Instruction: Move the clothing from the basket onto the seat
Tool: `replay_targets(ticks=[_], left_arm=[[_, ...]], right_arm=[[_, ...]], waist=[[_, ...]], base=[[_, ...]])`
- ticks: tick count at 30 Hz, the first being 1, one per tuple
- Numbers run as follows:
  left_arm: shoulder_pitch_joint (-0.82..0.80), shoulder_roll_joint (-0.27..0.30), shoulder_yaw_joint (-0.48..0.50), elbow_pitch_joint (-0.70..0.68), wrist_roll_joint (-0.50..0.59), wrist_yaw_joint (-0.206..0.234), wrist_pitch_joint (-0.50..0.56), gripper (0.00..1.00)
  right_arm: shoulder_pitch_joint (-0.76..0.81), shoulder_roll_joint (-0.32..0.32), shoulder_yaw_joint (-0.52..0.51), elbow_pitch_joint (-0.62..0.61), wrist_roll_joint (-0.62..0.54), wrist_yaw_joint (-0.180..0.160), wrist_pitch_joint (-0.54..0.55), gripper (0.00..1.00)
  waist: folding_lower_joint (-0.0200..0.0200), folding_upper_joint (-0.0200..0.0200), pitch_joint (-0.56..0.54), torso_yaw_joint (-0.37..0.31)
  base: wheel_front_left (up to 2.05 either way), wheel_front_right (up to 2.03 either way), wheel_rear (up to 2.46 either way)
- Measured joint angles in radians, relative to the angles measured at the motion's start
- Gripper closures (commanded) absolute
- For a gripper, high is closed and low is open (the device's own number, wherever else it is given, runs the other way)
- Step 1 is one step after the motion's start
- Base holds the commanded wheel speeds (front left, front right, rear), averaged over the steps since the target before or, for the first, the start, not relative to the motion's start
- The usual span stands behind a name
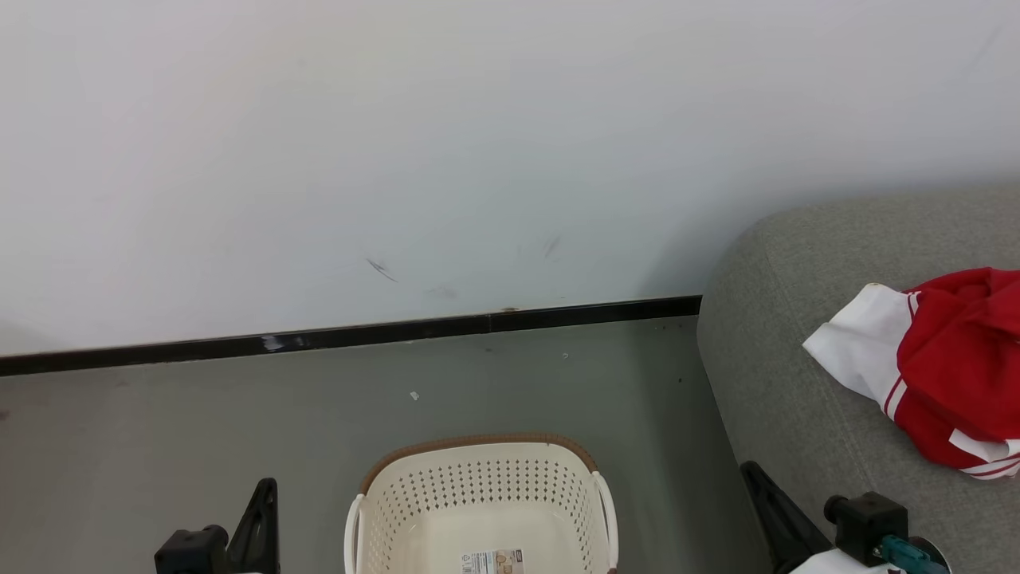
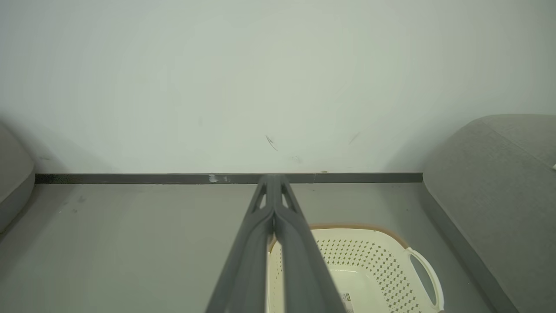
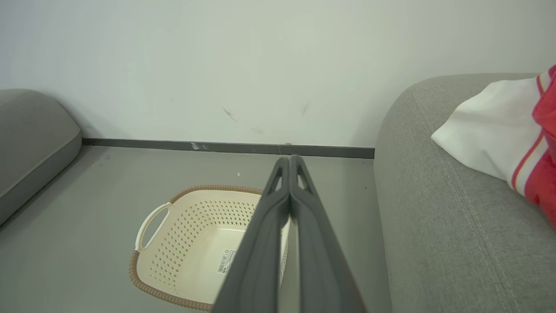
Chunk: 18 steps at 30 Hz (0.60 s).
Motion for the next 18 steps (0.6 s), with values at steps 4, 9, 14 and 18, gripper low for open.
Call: replay_targets(ticks=[4,9,14,18], left_arm=[[0.002,-0.001,0.013,0.0,-0.033,-0.01,0.01,1.0],[0.002,-0.006,0.033,-0.001,-0.099,-0.023,0.031,1.0],[0.002,-0.019,0.049,-0.003,-0.157,-0.037,0.049,1.0],[0.002,-0.022,0.066,-0.005,-0.2,-0.05,0.063,1.0]], right_arm=[[0.008,0.0,0.007,-0.008,0.031,0.0,0.0,1.0],[0.014,0.0,0.019,-0.034,0.096,0.0,0.0,1.0],[0.03,0.0,0.021,-0.043,0.188,0.0,0.0,1.0],[0.029,0.0,0.011,-0.049,0.276,0.0,0.011,1.0]], waist=[[0.0,0.0,0.001,0.0],[0.0,0.0,0.003,0.0],[0.0,0.0,0.005,0.001],[0.0004,0.0,0.006,0.002]], base=[[0.0,0.0,0.0],[0.0,0.0,0.0],[0.0,0.0,0.0],[0.0,0.0,0.0]])
